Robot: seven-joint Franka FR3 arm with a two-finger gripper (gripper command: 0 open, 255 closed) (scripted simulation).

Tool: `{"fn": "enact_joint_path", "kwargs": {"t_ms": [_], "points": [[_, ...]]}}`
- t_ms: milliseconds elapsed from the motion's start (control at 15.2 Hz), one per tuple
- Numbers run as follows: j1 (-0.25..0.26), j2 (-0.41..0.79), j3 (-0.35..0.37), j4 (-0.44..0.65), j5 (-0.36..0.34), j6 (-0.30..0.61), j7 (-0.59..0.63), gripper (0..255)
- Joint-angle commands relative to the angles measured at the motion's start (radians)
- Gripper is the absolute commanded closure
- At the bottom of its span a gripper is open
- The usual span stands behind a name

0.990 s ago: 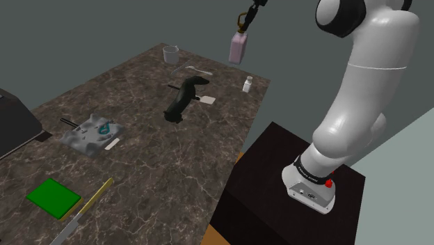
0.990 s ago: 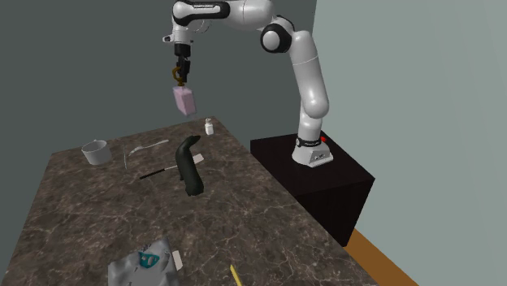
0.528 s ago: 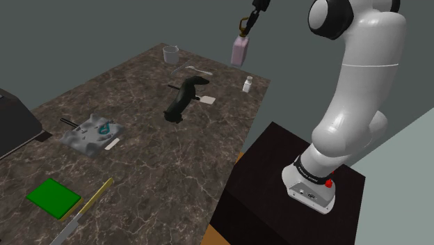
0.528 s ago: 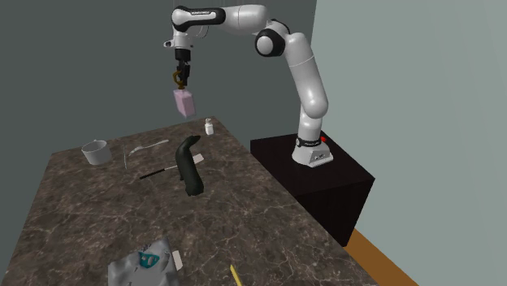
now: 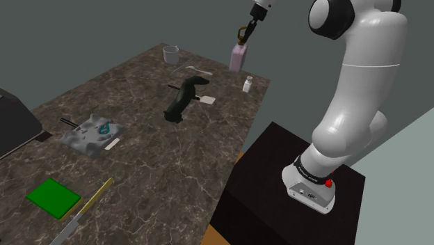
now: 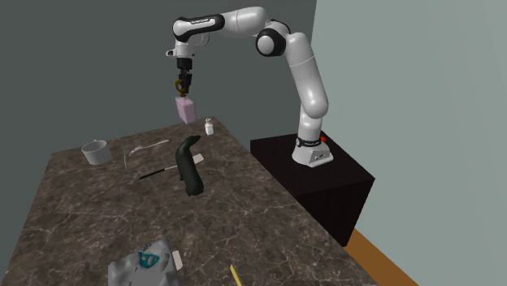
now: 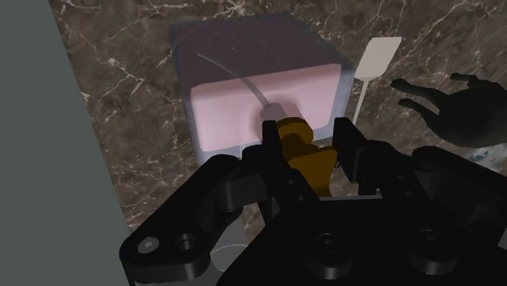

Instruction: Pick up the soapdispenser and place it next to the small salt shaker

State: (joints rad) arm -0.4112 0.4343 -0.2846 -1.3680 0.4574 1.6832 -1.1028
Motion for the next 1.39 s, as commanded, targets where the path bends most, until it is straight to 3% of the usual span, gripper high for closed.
{"fn": "enact_joint_path", "kwargs": {"t_ms": [0,990,1320], "points": [[0.003,0.003,0.001,-0.022,0.002,0.024,-0.008,255],[0.012,0.041,0.011,-0.163,0.029,0.191,-0.072,255],[0.012,0.041,0.011,-0.163,0.029,0.191,-0.072,255]]}}
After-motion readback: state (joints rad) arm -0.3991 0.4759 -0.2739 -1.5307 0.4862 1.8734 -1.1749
